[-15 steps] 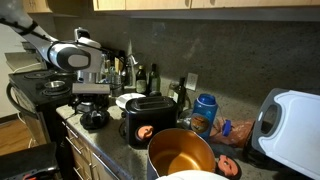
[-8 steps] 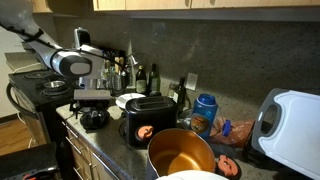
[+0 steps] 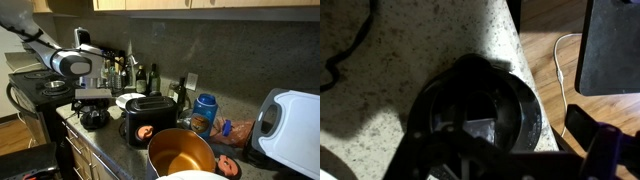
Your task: Put the black lid on the top of the blender
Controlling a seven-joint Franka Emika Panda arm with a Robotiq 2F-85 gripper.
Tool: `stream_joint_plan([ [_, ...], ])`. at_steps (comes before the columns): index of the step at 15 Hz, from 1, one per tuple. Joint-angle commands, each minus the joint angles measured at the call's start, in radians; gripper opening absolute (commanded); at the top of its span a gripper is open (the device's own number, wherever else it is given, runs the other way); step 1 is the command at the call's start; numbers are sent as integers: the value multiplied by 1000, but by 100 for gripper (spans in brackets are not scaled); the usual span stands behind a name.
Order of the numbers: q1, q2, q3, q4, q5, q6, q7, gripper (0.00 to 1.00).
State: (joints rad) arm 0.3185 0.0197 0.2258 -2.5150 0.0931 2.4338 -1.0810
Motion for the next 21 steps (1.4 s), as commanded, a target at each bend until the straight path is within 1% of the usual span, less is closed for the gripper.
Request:
stream_joint_plan([
  [1,-18,6,22,1,-32,30,9,100],
  [5,-19,8,21,0,-81,52,36,100],
  [9,-18,22,23,-5,-87,73,40,100],
  [10,-18,26,24,-6,-87,79,42,96],
  [11,-19,30,25,-6,-83,80,41,72],
  [12,-20,35,25,-7,-84,84,44,71],
  [13,-21,40,25,-8,-81,86,43,68],
  [15,-23,46,25,-10,-85,96,50,53],
  [16,-24,49,25,-10,-85,100,51,44],
  [19,-35,54,21,-6,-88,103,52,22],
  [20,-37,53,19,-4,-93,102,61,16],
  [21,-42,52,17,4,-90,91,58,16],
])
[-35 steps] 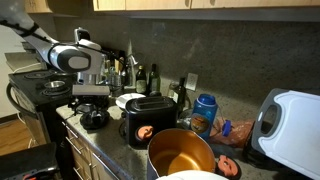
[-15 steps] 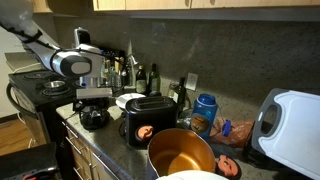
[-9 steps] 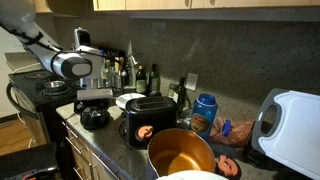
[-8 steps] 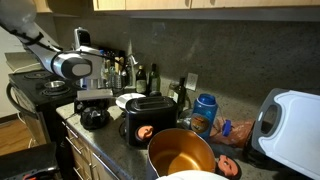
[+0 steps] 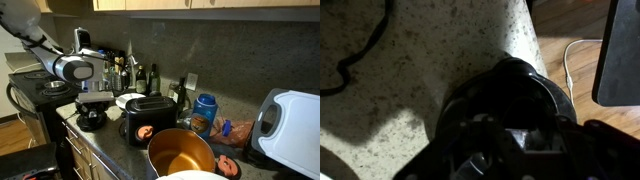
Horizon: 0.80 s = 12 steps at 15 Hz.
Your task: Put the black lid on the top of the blender
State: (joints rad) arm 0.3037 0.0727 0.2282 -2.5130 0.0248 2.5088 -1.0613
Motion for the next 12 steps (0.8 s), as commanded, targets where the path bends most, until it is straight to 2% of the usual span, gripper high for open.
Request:
stream_joint_plan([
  [1,-33,-8,13,10,-14,-10,34,16],
  [5,-59,-79,0,33,-32,-134,47,16],
  [8,-73,-139,-11,74,-54,-273,69,16],
  [12,-73,-230,-26,135,-37,-414,68,16],
])
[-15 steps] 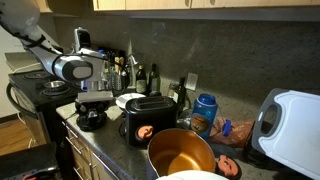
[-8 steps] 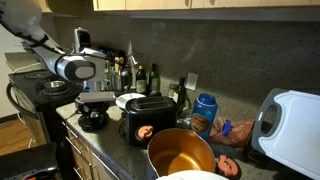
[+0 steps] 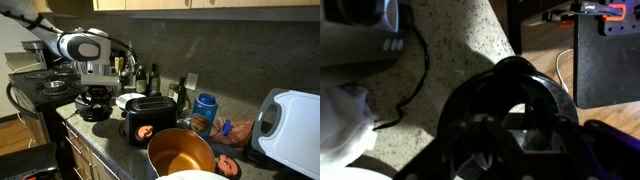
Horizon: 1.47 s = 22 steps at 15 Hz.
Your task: Put the black lid on the top of the blender
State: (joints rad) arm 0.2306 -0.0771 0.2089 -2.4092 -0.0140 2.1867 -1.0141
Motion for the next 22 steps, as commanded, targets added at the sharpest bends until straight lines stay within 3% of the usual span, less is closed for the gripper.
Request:
stream_joint_plan([
  [1,2,-105,-10,48,6,-115,23,16],
  [10,14,-194,-27,293,-2,-371,41,16],
  [22,72,-24,44,708,1,-602,41,16],
])
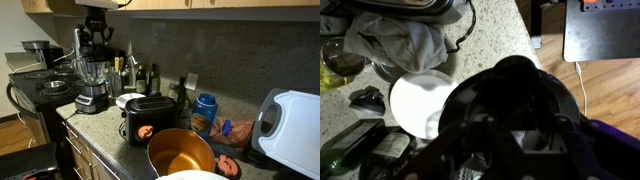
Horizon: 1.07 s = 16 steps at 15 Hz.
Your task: Put the black lid on the top of the blender
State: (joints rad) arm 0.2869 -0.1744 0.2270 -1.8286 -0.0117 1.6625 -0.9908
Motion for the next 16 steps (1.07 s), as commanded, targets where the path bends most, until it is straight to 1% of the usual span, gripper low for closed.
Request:
stream_joint_plan([
  [1,22,93,39,162,-5,-95,21,16],
  [5,44,164,86,284,-23,-157,34,16],
  [10,67,236,121,414,-28,-213,48,16],
  [16,96,317,149,529,-12,-228,44,16],
])
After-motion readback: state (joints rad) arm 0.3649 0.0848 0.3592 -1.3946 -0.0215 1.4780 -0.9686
